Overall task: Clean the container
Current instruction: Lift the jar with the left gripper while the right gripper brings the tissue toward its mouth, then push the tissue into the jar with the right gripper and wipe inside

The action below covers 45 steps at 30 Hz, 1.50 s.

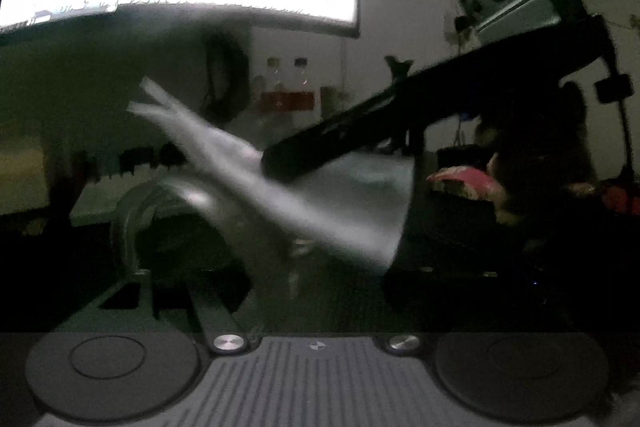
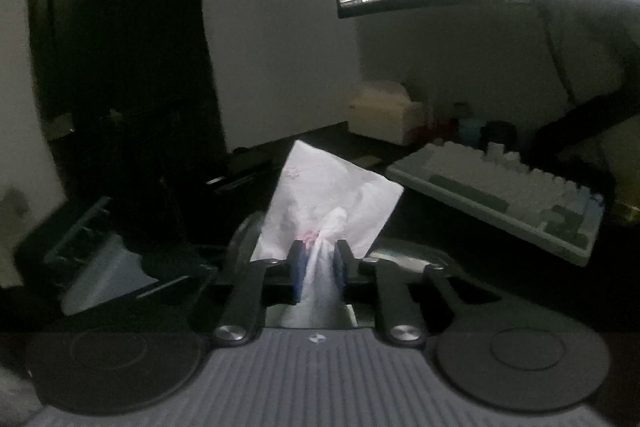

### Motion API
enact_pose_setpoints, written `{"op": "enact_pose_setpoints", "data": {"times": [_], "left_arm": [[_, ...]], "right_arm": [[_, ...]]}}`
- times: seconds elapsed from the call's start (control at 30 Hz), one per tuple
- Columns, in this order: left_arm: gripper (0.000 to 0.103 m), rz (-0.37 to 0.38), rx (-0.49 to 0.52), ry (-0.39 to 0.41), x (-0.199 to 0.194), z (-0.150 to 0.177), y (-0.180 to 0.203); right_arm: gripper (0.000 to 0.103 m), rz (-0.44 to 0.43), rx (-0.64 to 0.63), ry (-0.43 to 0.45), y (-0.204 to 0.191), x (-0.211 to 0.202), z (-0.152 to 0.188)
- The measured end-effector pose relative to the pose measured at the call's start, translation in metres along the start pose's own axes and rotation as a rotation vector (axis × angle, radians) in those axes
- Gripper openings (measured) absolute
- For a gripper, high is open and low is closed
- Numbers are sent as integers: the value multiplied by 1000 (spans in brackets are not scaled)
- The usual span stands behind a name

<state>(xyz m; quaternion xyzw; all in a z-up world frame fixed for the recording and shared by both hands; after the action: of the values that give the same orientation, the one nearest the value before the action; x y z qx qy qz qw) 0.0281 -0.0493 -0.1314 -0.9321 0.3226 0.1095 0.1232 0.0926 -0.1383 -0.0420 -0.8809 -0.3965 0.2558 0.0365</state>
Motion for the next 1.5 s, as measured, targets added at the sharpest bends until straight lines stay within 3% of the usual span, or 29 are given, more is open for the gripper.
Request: {"op": "enact_pose_setpoints", "data": {"times": [0.13, 0.23, 0.3, 0.37, 0.43, 0.47, 0.57, 0.63, 0.67, 0.77, 0.83, 0.9, 0.97, 1.0, 1.07, 1.1, 1.23, 1.37, 1.5], "left_arm": [[62, 5, 3, 13, -8, -3, 4], [62, -10, -15, 8, -9, 2, 0], [62, -17, -39, 6, -4, 0, -5], [62, -19, -49, 10, -6, 2, -5], [62, -22, -51, 11, -4, 0, -5], [62, -23, -50, 10, -3, -1, -4], [66, -30, -53, 8, 0, -2, -5], [67, -33, -59, 7, 1, -3, -5], [67, -33, -61, 8, 1, -4, -5], [67, -31, -69, 5, 4, -6, -5], [67, -36, -67, 4, 6, -6, -5], [68, -35, -69, -2, 7, -6, -3], [68, -35, -72, -6, 11, -5, -4], [68, -36, -76, -10, 11, -5, -4], [68, -39, -83, -17, 12, -4, -3], [68, -40, -87, -20, 13, -4, -3], [73, -46, -94, -24, 12, -4, -2], [76, -62, -104, -64, 16, -1, -1], [76, -66, -108, -83, 18, 2, 2]], "right_arm": [[40, 6, 46, 34, 7, -11, -5], [41, 15, 101, 82, 11, -23, -11], [51, 7, 164, 141, 15, -28, -16], [74, 0, 243, 230, 18, -32, -20], [86, 55, 321, 289, 23, -32, -23], [86, 97, 352, 303, 26, -31, -26], [86, 201, 388, 208, 36, -19, -26], [95, 135, 413, 124, 42, -15, -22], [103, 72, 447, 136, 44, -18, -20], [103, -59, 479, 222, 43, -29, -20], [100, -117, 461, 265, 40, -36, -20], [87, -59, 394, 278, 31, -40, -21], [46, -37, 355, 252, 27, -34, -20], [39, -28, 338, 237, 24, -31, -19], [13, -22, 313, 210, 20, -24, -17], [8, -28, 306, 198, 17, -20, -16], [8, -17, 266, 196, 8, -11, -14], [10, -114, 274, 190, 0, -8, -8], [11, -39, 216, 145, -4, 5, -2]]}}
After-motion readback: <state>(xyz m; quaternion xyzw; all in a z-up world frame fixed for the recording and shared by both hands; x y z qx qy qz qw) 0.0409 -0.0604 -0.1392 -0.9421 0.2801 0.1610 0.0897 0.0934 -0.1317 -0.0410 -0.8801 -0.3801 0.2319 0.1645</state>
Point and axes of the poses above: each gripper's, at about its wrist camera, not at the fingertips, and x roughly the way its jaws point, y to its right, z to its underside, the point moved 5 cm from there along x, roughly the way its jaws point, and after that the axes turned 9 degrees about x, right-handed, at the moved point
